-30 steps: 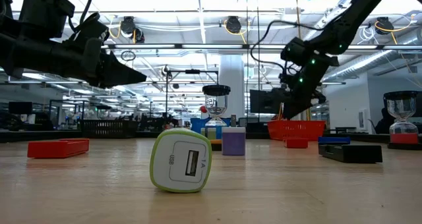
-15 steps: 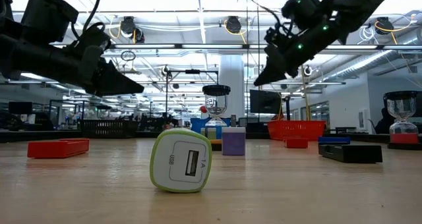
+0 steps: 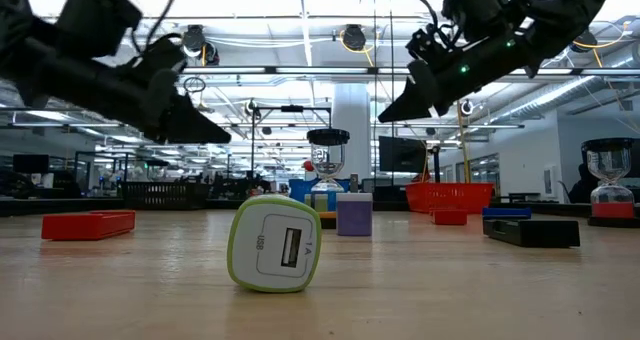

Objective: Pick & Place Office items
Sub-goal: Put the right red digital clock into the blue basket, then put the orange hourglass into the black basket

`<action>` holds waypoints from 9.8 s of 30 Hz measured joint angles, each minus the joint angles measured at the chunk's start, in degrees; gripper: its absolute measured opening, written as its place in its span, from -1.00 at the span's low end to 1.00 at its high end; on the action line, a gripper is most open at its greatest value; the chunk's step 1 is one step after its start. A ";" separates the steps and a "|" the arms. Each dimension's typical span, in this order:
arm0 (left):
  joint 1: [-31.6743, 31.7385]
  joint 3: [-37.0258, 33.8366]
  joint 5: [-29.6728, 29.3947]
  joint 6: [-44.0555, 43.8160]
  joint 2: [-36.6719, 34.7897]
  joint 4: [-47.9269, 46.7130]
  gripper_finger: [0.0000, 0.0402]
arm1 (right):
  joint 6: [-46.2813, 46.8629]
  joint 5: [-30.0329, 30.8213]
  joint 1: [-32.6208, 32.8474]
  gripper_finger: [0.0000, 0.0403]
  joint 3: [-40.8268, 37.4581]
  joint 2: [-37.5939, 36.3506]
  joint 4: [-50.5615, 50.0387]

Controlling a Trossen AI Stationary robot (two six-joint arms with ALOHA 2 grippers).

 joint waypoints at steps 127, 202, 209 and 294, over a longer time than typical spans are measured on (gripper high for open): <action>-14.15 4.24 -9.17 -4.84 9.31 -2.56 -0.82 | 48.71 15.61 15.60 0.28 15.36 26.39 -35.02; -14.17 4.24 -9.17 -4.84 9.31 -2.22 -0.82 | 7.52 -12.85 -13.93 0.02 51.63 43.56 -37.83; -14.16 4.24 -9.17 -4.84 9.31 -2.20 -0.82 | 6.54 -12.87 -13.91 0.08 51.63 42.87 -38.95; -2.09 52.56 7.23 -3.94 27.62 -51.92 0.89 | 5.08 -7.05 -3.02 -0.99 -25.09 -33.64 19.16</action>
